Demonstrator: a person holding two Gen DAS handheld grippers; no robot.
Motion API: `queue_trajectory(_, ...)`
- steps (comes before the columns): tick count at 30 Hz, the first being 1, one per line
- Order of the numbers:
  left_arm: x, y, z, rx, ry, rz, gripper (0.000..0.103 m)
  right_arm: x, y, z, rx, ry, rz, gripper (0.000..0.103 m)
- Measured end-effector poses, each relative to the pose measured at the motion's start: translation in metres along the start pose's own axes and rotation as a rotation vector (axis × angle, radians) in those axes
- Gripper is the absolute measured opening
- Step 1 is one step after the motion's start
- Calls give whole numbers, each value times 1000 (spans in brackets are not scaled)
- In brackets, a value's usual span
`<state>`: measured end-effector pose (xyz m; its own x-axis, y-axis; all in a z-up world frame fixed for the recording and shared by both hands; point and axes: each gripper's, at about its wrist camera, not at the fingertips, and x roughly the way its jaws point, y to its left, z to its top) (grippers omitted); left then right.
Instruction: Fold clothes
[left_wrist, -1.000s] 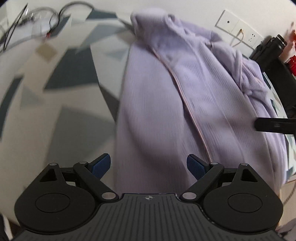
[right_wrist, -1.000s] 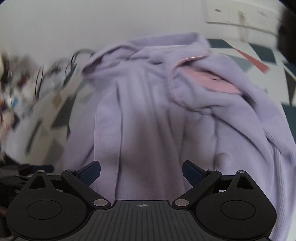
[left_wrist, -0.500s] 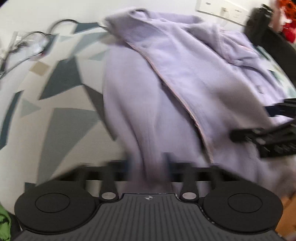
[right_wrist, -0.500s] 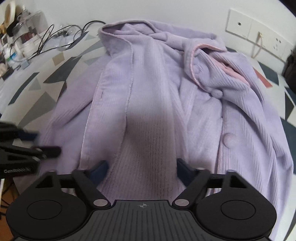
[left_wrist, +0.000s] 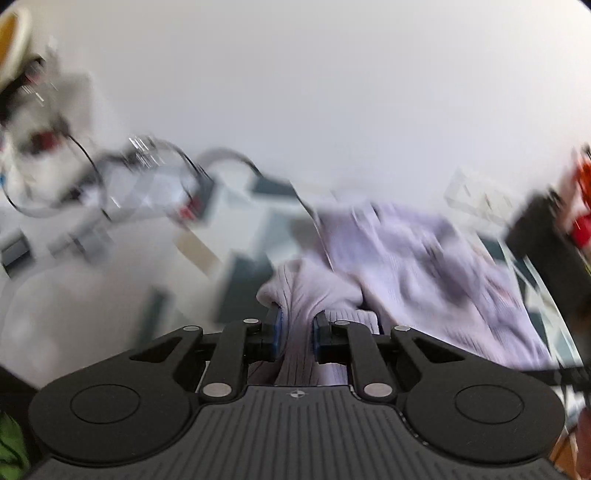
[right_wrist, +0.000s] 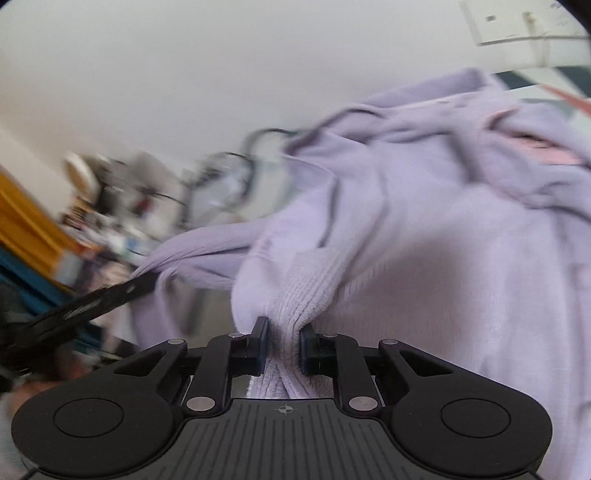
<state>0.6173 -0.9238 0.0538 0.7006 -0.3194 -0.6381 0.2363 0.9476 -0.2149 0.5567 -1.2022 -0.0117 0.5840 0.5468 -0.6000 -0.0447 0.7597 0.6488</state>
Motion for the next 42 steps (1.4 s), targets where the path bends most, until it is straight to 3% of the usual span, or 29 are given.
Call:
queue_trajectory(4, 2, 21, 29, -15, -58, 38, 16, 7, 9, 12, 89, -61, 182, 15)
queue_trajectory(7, 17, 25, 38, -2, -56, 50, 16, -6, -18, 20, 224, -169, 247, 15)
queue_trajectory(9, 31, 21, 36, 16, -27, 46, 16, -20, -50, 17, 352, -245, 198, 15)
queue_trajectory(14, 66, -7, 15, 137, 66, -34, 17, -63, -139, -13, 644, -380, -58, 16)
queue_trajectory(15, 74, -15, 9, 168, 81, -47, 17, -68, -153, -20, 669, -394, -111, 18)
queue_trajectory(18, 98, -35, -4, 229, 130, -62, 17, -83, -176, -40, 716, -450, -301, 36)
queue_trajectory(19, 104, -39, -7, 236, 145, -56, 17, -90, -175, -46, 735, -474, -376, 37)
queue_trajectory(20, 108, -41, -8, 233, 158, -50, 17, -97, -171, -50, 748, -490, -398, 38)
queue_trajectory(22, 114, -43, -9, 219, 179, -54, 17, -113, -159, -53, 717, -474, -357, 39)
queue_trajectory(26, 121, -54, -14, 272, 202, -65, 17, -134, -107, -62, 444, -404, -287, 40)
queue_trajectory(30, 126, -61, -21, 277, 233, -60, 17, -106, -69, -70, 308, -274, -191, 55)
queue_trajectory(31, 124, -60, -21, 267, 229, -55, 17, -93, -65, -69, 278, -242, -256, 61)
queue_trajectory(35, 107, -43, -1, 250, 139, 33, 17, -47, -54, -65, 156, -139, -531, 62)
queue_trajectory(39, 93, -8, 42, 150, 15, 187, 17, -38, -54, -58, 176, -200, -561, 63)
queue_trajectory(42, 86, 10, 68, 77, -31, 222, 17, -23, -55, -50, 215, -189, -557, 62)
